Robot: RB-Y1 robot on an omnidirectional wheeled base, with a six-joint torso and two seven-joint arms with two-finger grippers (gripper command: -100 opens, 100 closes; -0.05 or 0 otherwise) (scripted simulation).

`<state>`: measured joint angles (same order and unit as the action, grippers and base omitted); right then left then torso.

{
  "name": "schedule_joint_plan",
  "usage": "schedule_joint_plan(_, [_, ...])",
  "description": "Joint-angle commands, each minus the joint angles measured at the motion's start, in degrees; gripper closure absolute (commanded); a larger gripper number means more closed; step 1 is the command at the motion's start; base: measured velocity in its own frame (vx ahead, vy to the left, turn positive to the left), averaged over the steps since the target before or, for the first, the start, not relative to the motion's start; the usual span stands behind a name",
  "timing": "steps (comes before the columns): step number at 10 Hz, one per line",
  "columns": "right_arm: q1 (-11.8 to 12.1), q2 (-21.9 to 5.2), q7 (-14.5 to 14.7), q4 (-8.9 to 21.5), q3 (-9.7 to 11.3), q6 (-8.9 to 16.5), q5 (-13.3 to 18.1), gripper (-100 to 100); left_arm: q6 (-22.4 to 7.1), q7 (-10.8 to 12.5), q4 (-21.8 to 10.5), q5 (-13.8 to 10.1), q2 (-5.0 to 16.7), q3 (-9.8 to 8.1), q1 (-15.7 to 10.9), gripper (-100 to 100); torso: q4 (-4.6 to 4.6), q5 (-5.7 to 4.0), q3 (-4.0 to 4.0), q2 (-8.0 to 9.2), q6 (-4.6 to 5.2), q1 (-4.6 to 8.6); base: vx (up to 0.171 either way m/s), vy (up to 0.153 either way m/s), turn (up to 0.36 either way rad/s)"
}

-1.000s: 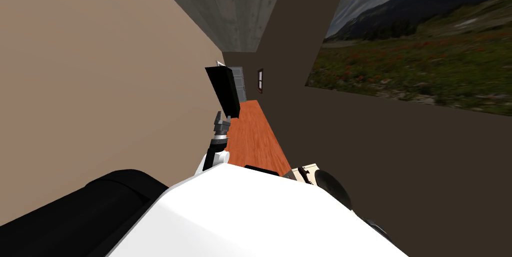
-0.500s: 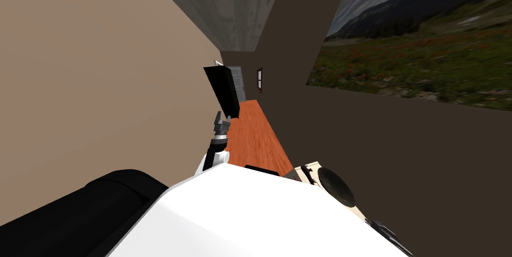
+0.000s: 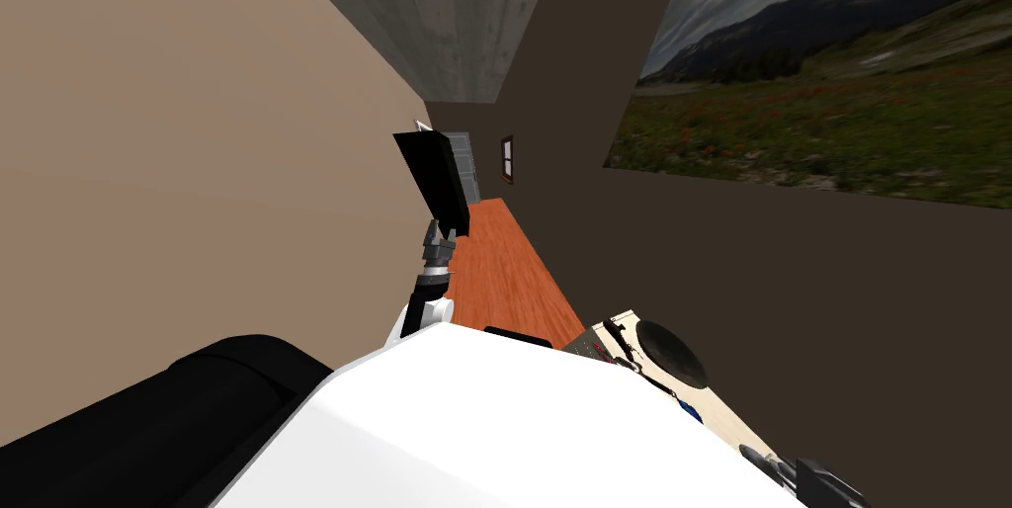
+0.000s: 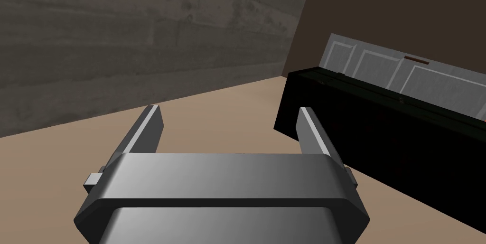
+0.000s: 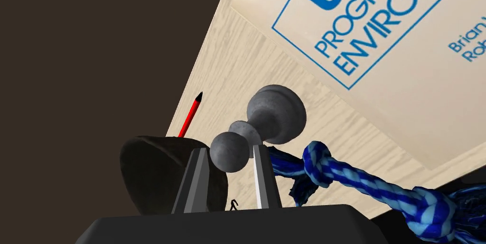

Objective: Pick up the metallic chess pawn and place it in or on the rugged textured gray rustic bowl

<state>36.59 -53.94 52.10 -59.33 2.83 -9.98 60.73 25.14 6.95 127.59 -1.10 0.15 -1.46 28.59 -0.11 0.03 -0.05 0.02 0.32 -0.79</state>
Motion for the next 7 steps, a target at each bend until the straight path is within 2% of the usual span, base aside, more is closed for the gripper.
schedule_joint_plan(1, [0.0, 0.2, 2.0, 1.4, -1.6, -1.8, -0.5, 100, 0.0, 0.0, 0.0, 0.0, 0.0, 0.0, 0.0, 0, 0.0, 0.0, 0.0, 0.0, 0.0, 0.0, 0.007, 0.124, -0.055])
schedule_joint_plan(3, [1.4, -3.5, 2.7, 2.6, -2.5, -4.3, -2.6, 100, 0.0, 0.0, 0.0, 0.0, 0.0, -0.01, 0.0, 0, -0.01, -0.09, -0.04, -0.08, -0.04, 0.33, 0.021, 0.1, -0.111])
schedule_joint_plan(4, [2.2, -5.4, 3.1, 3.3, -2.9, -5.6, -3.7, 100, 0.0, 0.0, 0.0, 0.0, 0.0, -0.01, 0.0, 0, -0.03, -0.07, -0.08, -0.15, -0.05, 0.28, 0.027, 0.169, -0.175])
schedule_joint_plan(5, [2.2, -5.4, 3.1, 3.3, -2.9, -5.6, -3.7, 100, 0.0, 0.0, 0.0, 0.0, 0.0, 0.0, 0.0, 0, -0.05, -0.06, -0.09, -0.13, -0.01, 0.07, -0.003, 0.123, -0.076])
schedule_joint_plan(7, [3.7, -9.1, 3.8, 4.7, -3.7, -8.2, -5.8, 100, 0.0, 0.0, 0.0, 0.0, 0.0, -0.01, 0.0, 0, -0.02, -0.1, -0.05, -0.08, -0.08, 0.31, 0.003, 0.104, -0.109])
